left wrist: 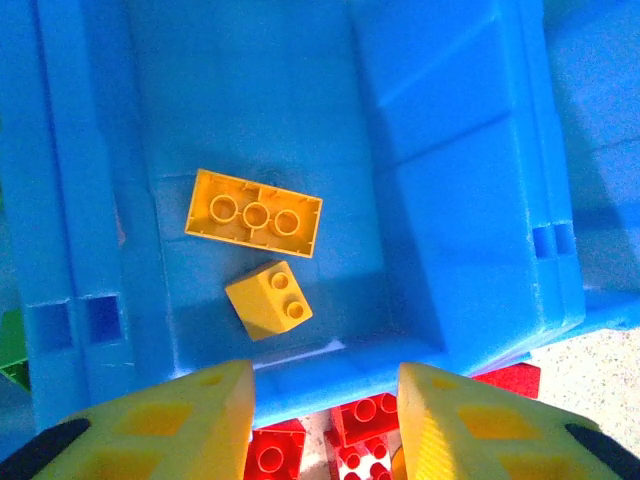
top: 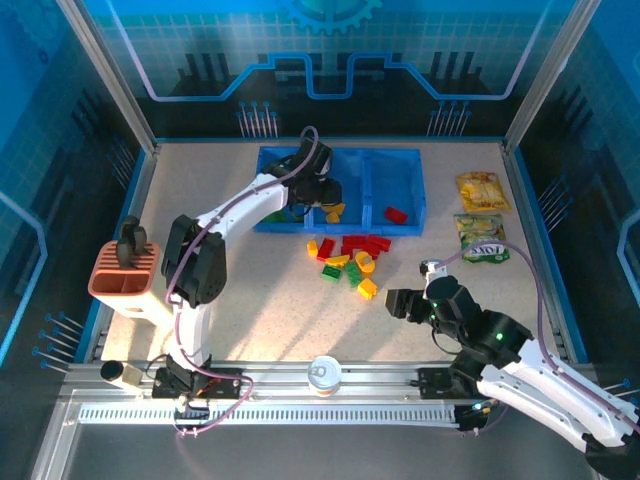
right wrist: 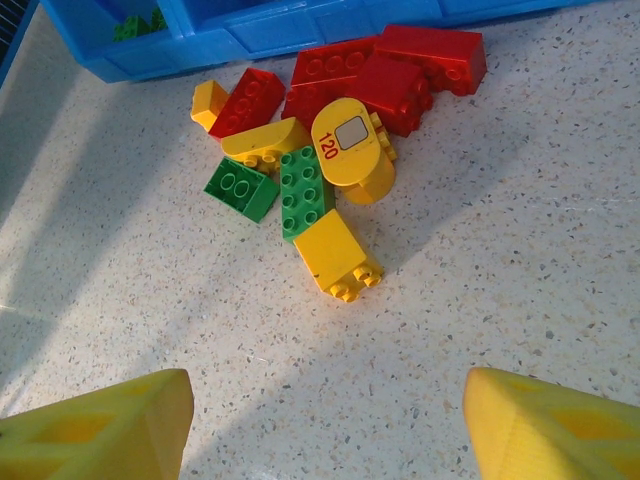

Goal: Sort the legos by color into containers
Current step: Place the lego in the container.

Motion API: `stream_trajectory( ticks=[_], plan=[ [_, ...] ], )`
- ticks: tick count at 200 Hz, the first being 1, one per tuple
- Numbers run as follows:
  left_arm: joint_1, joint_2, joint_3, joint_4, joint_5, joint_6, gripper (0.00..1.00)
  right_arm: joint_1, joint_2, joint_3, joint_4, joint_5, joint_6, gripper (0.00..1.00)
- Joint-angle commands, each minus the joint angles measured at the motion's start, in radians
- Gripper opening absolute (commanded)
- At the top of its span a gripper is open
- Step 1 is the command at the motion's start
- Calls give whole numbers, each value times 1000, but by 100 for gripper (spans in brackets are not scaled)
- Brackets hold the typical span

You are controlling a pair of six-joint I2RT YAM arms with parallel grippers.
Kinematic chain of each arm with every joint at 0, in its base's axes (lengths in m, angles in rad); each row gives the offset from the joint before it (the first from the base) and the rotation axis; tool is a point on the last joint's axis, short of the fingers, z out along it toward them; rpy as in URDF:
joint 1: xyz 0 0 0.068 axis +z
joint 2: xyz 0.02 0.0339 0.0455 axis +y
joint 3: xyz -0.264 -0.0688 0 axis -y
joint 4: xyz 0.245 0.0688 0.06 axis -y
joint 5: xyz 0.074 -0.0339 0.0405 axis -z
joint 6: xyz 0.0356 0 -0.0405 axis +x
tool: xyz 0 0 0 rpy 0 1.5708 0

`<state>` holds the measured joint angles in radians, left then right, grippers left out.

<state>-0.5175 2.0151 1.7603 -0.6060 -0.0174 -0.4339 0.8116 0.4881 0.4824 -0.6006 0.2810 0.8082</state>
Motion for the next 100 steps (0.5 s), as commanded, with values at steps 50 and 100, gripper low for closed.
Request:
stream_trajectory(
  ticks=[50, 100],
  plan=[
    [-21, 110, 188, -203, -29, 79, 57, 9, 40, 26, 24, 16, -17, 73],
    [-36, 132, 216, -202, -38, 69, 62, 9, 109, 84, 17, 17, -55, 77]
  ],
)
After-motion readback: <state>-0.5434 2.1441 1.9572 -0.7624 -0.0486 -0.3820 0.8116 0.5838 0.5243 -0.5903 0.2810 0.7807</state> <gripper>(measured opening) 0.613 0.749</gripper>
